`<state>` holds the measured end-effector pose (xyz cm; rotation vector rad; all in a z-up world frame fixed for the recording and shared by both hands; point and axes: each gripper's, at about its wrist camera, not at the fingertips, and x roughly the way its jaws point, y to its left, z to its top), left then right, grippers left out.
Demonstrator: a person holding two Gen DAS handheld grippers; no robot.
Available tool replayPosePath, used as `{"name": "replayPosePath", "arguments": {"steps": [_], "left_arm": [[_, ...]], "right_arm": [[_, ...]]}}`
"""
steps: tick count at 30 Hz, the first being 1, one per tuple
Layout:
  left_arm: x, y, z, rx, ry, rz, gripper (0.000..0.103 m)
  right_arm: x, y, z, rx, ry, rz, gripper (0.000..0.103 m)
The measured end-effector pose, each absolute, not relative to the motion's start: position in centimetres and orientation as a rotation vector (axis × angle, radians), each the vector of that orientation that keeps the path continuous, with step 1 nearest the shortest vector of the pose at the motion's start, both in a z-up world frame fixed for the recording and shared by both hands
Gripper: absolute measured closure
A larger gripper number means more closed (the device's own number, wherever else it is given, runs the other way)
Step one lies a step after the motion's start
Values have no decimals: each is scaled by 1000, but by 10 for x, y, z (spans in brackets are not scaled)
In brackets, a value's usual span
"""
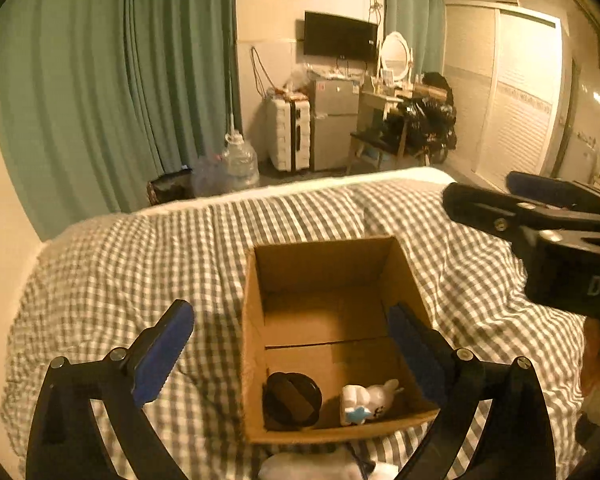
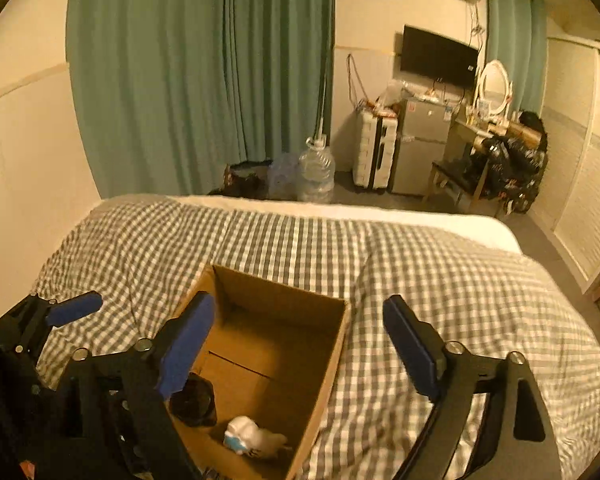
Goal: Organize objects
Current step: 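Open both grippers to drop the cup and bunny into the box, then grasp the white tape roll by its rim with the left gripper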
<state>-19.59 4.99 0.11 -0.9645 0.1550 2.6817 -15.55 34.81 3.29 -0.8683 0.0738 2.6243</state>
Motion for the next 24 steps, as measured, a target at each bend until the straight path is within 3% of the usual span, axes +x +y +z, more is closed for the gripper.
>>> {"name": "replayPosePath", "arguments": {"steps": [6, 12, 24], "left_arm": [[-161, 36, 38, -893, 128, 2716, 0], [-139, 23, 57, -888, 119, 2745, 0], [-108, -9, 29, -986, 143, 2789, 0]], "right_arm": [[-115, 323, 74, -779, 37, 2621, 4], [-80, 296, 96, -733, -25, 2628, 3], [-39, 272, 76, -796, -50, 2635, 3]]}}
